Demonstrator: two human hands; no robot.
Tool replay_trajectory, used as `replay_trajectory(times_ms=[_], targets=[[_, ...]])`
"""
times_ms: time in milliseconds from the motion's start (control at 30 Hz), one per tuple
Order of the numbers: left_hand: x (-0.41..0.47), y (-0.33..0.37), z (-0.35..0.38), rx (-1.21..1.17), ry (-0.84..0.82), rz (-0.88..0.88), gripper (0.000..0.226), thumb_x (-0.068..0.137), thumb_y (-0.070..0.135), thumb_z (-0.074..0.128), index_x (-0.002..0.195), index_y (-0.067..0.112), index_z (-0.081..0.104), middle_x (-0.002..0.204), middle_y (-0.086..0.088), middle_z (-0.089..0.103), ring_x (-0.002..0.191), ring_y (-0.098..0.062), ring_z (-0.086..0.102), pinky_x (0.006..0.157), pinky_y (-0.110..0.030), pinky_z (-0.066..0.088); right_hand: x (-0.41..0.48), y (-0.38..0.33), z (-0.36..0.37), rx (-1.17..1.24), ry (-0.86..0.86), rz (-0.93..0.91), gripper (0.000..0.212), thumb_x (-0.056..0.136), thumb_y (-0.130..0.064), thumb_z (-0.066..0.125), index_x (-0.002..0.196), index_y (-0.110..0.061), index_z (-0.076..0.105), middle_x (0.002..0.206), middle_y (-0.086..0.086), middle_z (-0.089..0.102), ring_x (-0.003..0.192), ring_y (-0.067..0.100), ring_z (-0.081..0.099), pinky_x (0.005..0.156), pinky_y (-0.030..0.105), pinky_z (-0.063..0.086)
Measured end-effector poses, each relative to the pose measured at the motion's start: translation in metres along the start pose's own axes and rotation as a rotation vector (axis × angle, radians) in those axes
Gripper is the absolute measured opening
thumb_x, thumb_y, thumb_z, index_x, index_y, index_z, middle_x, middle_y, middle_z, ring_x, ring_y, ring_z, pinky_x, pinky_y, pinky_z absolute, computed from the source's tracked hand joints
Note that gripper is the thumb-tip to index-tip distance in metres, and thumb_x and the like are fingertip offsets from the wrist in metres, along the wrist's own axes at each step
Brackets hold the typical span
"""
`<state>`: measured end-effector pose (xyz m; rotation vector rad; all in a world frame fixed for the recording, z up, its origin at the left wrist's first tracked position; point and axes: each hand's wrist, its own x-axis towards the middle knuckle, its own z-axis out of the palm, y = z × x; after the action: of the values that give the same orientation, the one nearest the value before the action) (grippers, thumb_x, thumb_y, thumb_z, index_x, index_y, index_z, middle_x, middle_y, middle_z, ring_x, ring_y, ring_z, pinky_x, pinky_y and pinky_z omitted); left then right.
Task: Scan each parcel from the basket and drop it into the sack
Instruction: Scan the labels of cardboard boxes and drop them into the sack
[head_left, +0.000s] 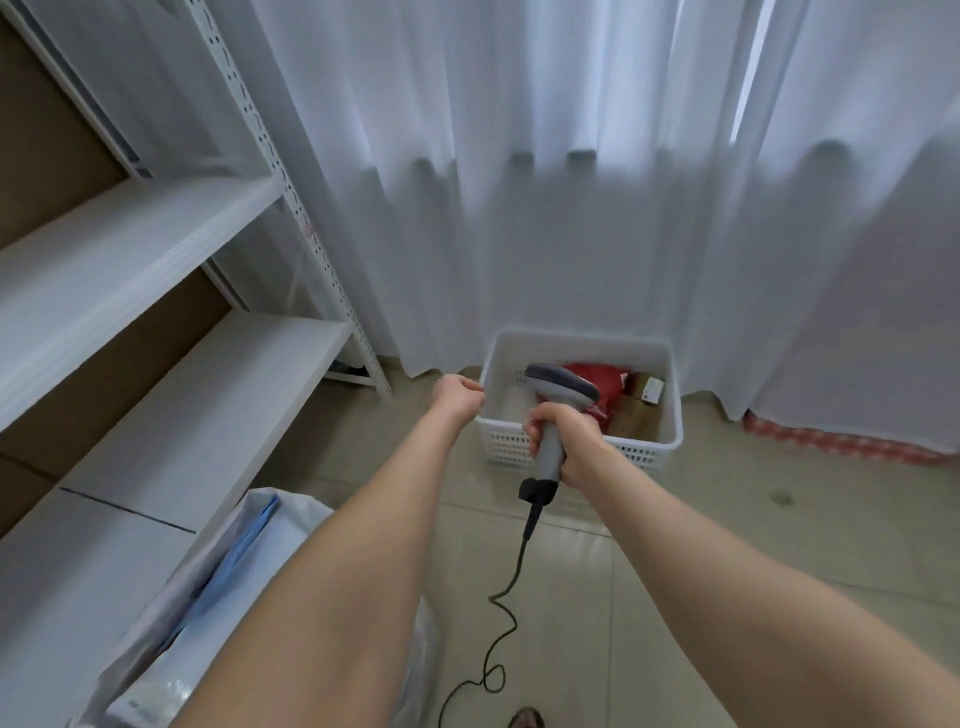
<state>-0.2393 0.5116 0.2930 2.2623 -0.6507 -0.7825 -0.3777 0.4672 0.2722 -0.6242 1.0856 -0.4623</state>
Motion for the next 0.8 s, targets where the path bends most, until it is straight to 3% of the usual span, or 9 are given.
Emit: replay_trajectory(times_ms=[267,633,800], targets=[[0.116,0.073,0.080,0.033,-0.081,0.033,0.019,0.090,0.009,0.059,0.106,0.010,0.070,0.118,-0.009,0.065,0.112,-0.025,0.058,0.097,-0.032,0.047,0.106,-0.081,-0.039,0.089,0.069,0.023,0.003,0.087,0.000,0.059,0.088,-0.002,0.059,0.068,0.008,0.062,0.054,0.014,0.055,0.058,0.026,0.049],[0.286,0.154,0.186,0.135,-0.244,-0.026,0.021,0.092,0.007,0.056,0.107,0.011,0.069,0.119,-0.008,0.064,0.111,-0.023,0.059,0.090,-0.027,0.045,0.285,-0.181,-0.098,0.157,0.257,0.111,0.004,0.087,-0.006,0.061,0.083,-0.007,0.060,0.059,0.003,0.063,0.043,0.008,0.056,0.047,0.023,0.048],[0.346,0.169,0.238,0.174,-0.273,-0.068,0.019,0.090,0.009,0.060,0.107,0.012,0.069,0.121,-0.008,0.064,0.115,-0.022,0.057,0.100,-0.029,0.044,0.363,-0.205,-0.124,0.166,0.275,0.170,0.005,0.088,-0.005,0.060,0.084,-0.007,0.060,0.061,0.004,0.063,0.043,0.009,0.056,0.045,0.022,0.048]])
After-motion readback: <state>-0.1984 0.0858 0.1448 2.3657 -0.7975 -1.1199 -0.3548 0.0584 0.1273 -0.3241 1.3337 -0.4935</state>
